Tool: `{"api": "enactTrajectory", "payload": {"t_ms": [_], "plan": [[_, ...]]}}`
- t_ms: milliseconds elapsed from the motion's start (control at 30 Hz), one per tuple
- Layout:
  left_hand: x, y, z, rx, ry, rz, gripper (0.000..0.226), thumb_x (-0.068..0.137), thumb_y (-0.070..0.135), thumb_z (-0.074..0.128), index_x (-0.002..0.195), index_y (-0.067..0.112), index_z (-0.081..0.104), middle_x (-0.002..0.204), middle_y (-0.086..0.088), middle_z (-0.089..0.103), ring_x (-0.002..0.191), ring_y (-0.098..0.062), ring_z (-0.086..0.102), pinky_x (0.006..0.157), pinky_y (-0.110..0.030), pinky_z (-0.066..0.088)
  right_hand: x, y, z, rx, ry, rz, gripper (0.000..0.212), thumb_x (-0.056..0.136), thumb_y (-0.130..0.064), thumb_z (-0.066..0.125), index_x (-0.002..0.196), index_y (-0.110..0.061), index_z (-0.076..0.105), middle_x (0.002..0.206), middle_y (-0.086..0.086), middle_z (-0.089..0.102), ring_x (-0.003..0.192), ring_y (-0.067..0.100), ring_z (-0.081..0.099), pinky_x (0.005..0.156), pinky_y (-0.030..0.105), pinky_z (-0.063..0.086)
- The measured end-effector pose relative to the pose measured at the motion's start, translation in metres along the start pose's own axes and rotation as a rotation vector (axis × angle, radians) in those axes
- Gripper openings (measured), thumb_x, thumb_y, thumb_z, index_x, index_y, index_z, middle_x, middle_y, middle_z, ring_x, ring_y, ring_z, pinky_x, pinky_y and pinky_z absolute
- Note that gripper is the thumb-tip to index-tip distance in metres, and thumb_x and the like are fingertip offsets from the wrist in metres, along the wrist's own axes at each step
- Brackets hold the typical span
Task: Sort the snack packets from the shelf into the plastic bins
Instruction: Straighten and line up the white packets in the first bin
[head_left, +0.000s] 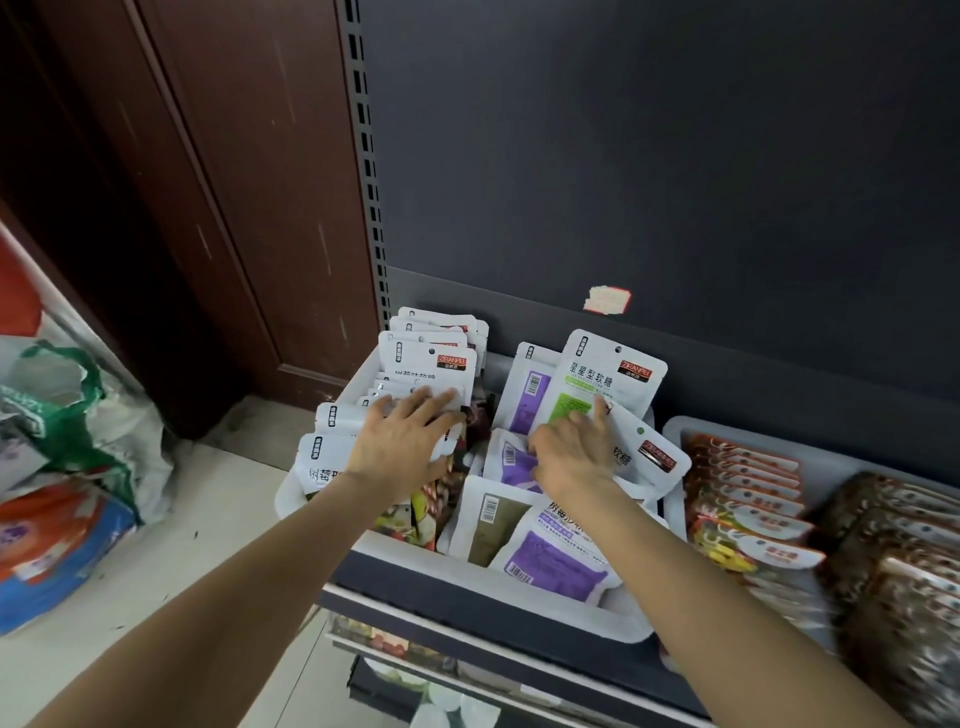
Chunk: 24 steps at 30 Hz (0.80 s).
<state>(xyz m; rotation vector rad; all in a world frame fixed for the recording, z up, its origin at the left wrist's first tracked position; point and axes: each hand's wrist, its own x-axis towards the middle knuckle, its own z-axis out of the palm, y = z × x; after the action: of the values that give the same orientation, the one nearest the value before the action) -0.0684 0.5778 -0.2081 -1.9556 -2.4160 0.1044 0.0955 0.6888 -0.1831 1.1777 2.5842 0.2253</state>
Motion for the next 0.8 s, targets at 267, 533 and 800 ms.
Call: {"api": "enactTrajectory", "payload": {"t_ms": [267,533,800], "plan": [[0.001,-0.002,0.000,-0.057,0.006,-0.005,0.060,0.091,0.049,0.046,0.145,0.038,0.022,0.158,0.013,0.007,0.146,-0.016,0.006,0.114,-0.045,0.012,0.006,-0.011,-0.003,0.115,0.063,-0.373,0.073,0.088,-0.013,0.058,0.148,-0.033,0.022,0.159,-0.002,0.011,0.147,0.019,0.004,0.117,0.049,-0.008],[0.001,-0.003,-0.001,-0.076,0.019,0.006,0.058,0.092,0.049,0.045,0.145,0.038,0.023,0.158,0.013,0.007,0.146,-0.016,0.006,0.115,-0.044,0.013,0.009,0.002,0.014,0.024,0.064,-0.243,0.038,0.096,-0.042,0.046,0.127,-0.024,0.057,0.145,-0.002,0.042,0.144,0.015,0.019,0.116,0.047,-0.005],[0.003,0.009,-0.014,-0.177,0.057,-0.038,0.067,0.084,0.050,0.055,0.144,0.036,0.027,0.155,0.009,0.021,0.143,-0.017,0.017,0.112,-0.042,0.015,-0.006,0.016,-0.009,0.510,0.319,-0.114,0.040,0.098,-0.045,0.037,0.127,-0.026,0.056,0.145,-0.003,0.041,0.137,0.016,0.031,0.118,0.037,0.004]]}}
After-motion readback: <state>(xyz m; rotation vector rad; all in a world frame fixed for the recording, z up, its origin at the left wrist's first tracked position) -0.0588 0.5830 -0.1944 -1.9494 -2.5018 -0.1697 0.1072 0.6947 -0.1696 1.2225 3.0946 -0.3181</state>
